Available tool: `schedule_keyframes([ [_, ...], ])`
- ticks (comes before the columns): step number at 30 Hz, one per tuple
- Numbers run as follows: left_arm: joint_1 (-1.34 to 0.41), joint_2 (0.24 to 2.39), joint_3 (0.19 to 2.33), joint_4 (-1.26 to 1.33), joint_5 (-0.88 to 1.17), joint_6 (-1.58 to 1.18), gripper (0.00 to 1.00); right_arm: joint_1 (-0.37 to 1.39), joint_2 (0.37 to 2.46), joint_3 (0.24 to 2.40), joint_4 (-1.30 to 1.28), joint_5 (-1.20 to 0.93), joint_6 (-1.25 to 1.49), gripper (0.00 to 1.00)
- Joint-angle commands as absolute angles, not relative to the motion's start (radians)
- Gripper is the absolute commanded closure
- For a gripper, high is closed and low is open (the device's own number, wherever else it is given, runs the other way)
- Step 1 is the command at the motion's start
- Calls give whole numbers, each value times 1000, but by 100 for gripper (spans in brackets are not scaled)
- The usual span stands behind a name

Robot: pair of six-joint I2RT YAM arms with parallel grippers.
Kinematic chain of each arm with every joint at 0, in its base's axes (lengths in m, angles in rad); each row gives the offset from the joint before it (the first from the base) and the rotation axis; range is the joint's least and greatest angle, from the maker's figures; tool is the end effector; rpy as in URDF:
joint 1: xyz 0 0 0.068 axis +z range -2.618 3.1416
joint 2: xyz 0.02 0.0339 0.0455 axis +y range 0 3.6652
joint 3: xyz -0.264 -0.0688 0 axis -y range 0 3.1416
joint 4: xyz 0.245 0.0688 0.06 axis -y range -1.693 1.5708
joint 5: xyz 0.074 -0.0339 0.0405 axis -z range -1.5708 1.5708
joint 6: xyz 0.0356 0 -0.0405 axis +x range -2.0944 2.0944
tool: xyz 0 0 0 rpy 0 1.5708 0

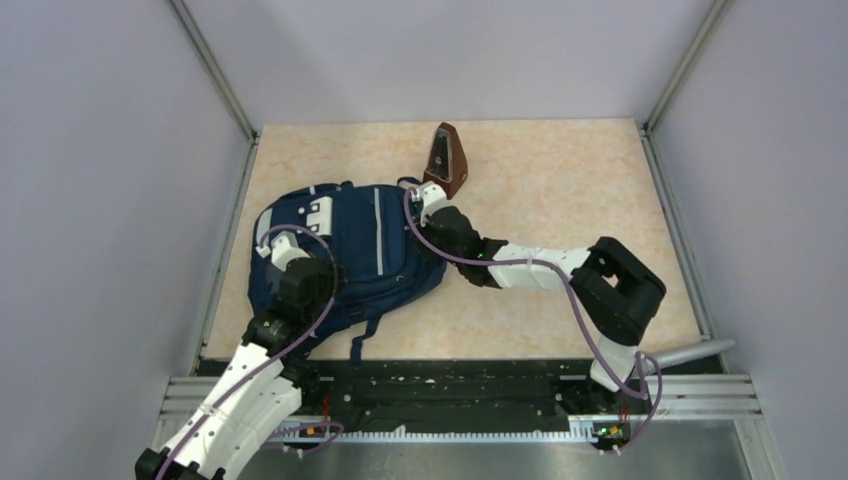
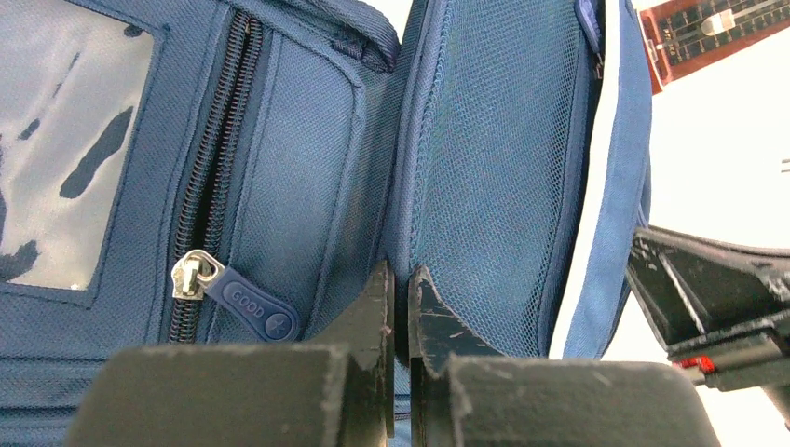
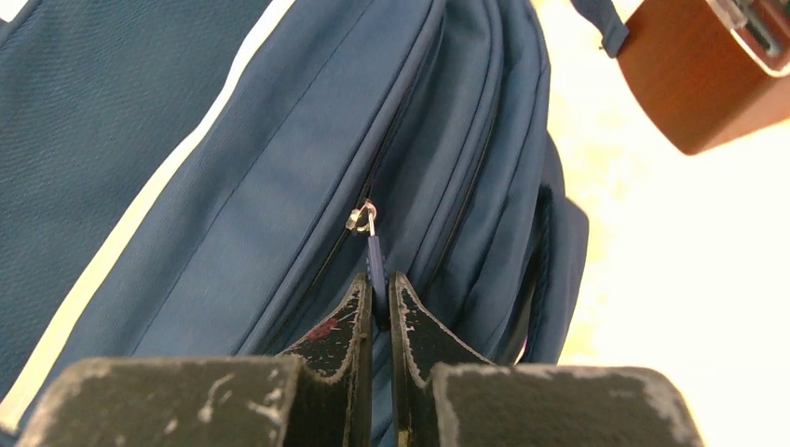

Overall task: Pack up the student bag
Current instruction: Zip the student bag at the center of the board.

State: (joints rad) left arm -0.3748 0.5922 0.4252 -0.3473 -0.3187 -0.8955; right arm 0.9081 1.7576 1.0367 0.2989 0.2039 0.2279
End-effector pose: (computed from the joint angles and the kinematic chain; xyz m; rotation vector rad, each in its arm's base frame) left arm 0.1403 -0.0432 0.2263 -0.7235 1.9585 -0.4508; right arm 0.2469 0.3046 0.2117 -0.5473 1.9473 0.5286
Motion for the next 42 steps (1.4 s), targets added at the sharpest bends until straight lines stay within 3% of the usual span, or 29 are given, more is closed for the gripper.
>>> schedule_keyframes([
  [1, -341, 552, 483, -439, -443, -844, 100, 850, 1840, 1150, 312, 226, 140, 100],
  [5, -342, 517, 515, -486, -441, -825, 99, 845, 1862, 1190, 290, 181, 139, 100],
  [9, -341, 546, 599, -536, -418, -755, 51, 846, 1836, 1163, 289, 152, 149, 100],
  [11, -341, 594, 652, -543, -400, -710, 42, 845, 1823, 1146, 290, 140, 158, 100],
  [17, -345, 769, 760, -406, -258, -635, 31, 846, 1816, 1133, 293, 110, 189, 100],
  [26, -361, 1038, 788, -132, -40, -646, 26, 845, 1813, 1131, 285, 93, 206, 100],
  [32, -362, 1175, 808, -79, -32, -618, 25, 846, 1804, 1122, 282, 91, 208, 100],
  [42, -363, 1317, 862, -59, -20, -581, 43, 845, 1795, 1112, 281, 87, 215, 100],
])
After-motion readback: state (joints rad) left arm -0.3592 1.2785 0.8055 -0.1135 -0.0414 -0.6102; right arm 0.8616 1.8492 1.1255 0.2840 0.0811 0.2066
